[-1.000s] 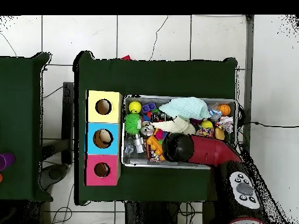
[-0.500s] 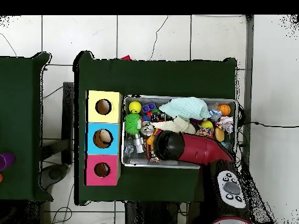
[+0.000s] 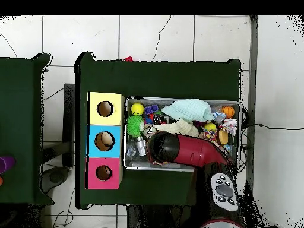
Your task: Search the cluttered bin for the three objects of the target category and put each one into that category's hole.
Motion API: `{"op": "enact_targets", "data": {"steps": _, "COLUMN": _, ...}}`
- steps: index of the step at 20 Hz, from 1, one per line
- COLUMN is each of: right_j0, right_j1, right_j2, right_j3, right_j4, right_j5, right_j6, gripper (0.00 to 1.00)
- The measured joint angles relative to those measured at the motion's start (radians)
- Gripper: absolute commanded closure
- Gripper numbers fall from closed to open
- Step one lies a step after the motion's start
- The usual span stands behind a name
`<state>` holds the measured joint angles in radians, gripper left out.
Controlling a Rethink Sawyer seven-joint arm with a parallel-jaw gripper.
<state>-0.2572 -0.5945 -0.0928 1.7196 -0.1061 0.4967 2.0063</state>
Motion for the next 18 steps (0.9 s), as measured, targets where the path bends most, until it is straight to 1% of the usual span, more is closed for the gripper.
{"op": "enact_targets", "data": {"steps": 4, "right_j0": 0.022, "right_j1": 0.011, "right_j2": -0.015, "right_j3": 0.0, "right_j4": 0.029, "right_j5": 0.0, "right_j6": 0.001, "gripper": 0.0}}
{"op": "enact_targets", "data": {"steps": 7, "right_j0": 0.052, "right_j1": 0.029, "right_j2": -0.033, "right_j3": 0.0, "right_j4": 0.059, "right_j5": 0.0, "right_j6": 0.005, "gripper": 0.0}}
{"op": "enact_targets", "data": {"steps": 10, "right_j0": 0.066, "right_j1": 0.048, "right_j2": -0.042, "right_j3": -0.001, "right_j4": 0.08, "right_j5": 0.0, "right_j6": 0.006, "gripper": 0.0}}
{"op": "enact_targets", "data": {"steps": 15, "right_j0": 0.062, "right_j1": 0.096, "right_j2": -0.043, "right_j3": -0.004, "right_j4": 0.114, "right_j5": -0.014, "right_j6": 0.006, "gripper": 0.0}}
{"op": "enact_targets", "data": {"steps": 16, "right_j0": 0.052, "right_j1": 0.125, "right_j2": -0.042, "right_j3": -0.007, "right_j4": 0.121, "right_j5": -0.035, "right_j6": 0.006, "gripper": 0.0}}
{"op": "enact_targets", "data": {"steps": 18, "right_j0": 0.042, "right_j1": 0.147, "right_j2": -0.042, "right_j3": -0.01, "right_j4": 0.125, "right_j5": -0.057, "right_j6": 0.006, "gripper": 0.0}}
